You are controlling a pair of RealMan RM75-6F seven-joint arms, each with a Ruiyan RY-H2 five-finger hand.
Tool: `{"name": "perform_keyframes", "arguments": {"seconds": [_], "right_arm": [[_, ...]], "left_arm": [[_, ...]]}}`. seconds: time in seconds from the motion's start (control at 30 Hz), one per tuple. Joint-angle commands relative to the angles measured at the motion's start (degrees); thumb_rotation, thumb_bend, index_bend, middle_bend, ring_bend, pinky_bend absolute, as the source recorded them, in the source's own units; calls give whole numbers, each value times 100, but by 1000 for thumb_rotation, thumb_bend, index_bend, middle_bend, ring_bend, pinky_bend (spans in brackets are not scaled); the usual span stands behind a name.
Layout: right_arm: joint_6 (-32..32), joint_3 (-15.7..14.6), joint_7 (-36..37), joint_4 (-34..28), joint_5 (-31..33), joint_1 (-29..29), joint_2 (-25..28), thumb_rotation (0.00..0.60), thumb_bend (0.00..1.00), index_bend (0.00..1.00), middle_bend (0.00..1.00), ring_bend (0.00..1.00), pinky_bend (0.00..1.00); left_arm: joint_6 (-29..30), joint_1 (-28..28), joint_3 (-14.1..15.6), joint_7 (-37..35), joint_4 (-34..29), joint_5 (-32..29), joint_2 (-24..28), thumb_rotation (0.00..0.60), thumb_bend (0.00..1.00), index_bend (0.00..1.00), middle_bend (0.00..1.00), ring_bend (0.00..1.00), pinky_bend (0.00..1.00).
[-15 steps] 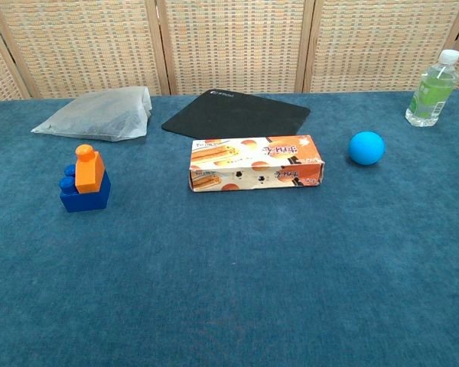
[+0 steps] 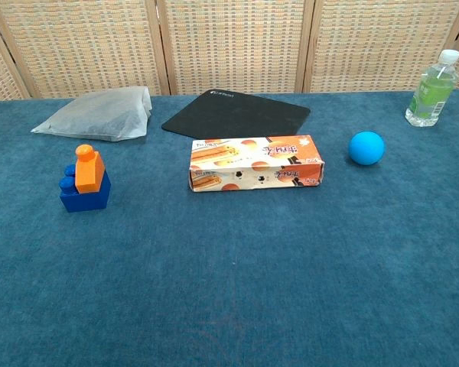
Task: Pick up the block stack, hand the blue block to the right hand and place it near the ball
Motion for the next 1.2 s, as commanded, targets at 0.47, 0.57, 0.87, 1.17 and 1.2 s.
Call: {"name": "perform_keyframes", "arguments": {"seconds": [0.47,0.57,0.87,1.17,1.2], "right_arm": [[-209,34,-198,-32,198,65,-65,600,0,0,0,0,0],[-246,34,-218,-18,223,76,-82,600,0,0,0,0,0],[-320,55,-195,-11,301,109,-92,600,0,0,0,0,0],[-391,67,-133,21,375,137,-93,600,0,0,0,0,0],[-397,69,-127,23,381,140,-93,600,0,0,0,0,0]], "left_arm": [[-3516,-2793,-997,500,1830,-2138,-1348,600,50,0,11,0,0],[-3733,-2970,-969,639,1991,-2450,-1527,600,52,2,63,24,0],[-3889,-3310,-871,1009,2343,-3169,-1889,600,58,103,193,162,0],[-3978,-3558,-1011,676,2913,-3478,-2461,600,60,250,356,290,9],[-3993,-3573,-1035,606,2958,-3479,-2509,600,64,269,378,307,16]]}}
